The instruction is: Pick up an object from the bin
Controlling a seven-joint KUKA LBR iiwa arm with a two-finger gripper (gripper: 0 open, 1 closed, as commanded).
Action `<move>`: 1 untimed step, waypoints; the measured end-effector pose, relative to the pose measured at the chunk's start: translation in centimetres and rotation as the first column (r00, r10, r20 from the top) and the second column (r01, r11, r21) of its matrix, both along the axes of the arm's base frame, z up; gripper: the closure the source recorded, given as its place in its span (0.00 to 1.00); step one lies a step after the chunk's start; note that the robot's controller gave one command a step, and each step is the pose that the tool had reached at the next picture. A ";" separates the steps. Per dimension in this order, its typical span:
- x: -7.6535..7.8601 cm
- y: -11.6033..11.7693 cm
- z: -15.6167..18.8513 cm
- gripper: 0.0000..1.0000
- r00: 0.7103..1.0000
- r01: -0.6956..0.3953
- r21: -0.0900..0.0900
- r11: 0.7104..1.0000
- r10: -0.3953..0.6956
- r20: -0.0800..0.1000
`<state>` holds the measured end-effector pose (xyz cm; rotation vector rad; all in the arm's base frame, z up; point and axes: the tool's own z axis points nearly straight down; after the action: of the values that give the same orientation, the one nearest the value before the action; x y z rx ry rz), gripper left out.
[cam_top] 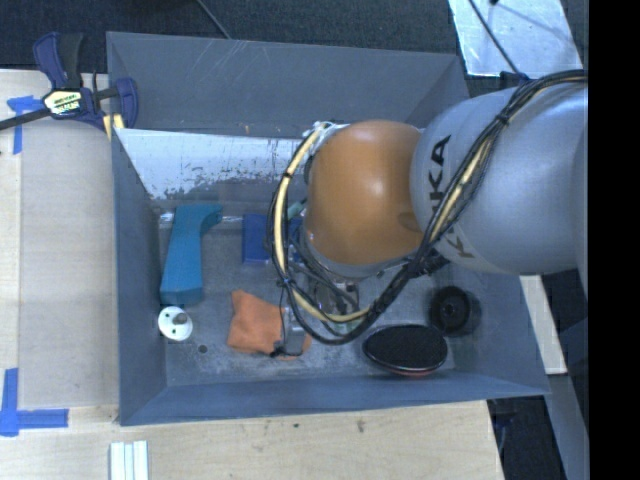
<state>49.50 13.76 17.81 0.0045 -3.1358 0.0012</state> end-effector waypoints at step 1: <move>0.2 -0.1 0.5 0.00 1.000 0.003 0.002 1.000 -0.003 0.008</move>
Offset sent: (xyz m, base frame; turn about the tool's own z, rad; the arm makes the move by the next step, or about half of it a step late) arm 0.0050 -0.0002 -0.0866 0.1089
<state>49.67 13.69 18.27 0.0001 -3.1437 -0.0013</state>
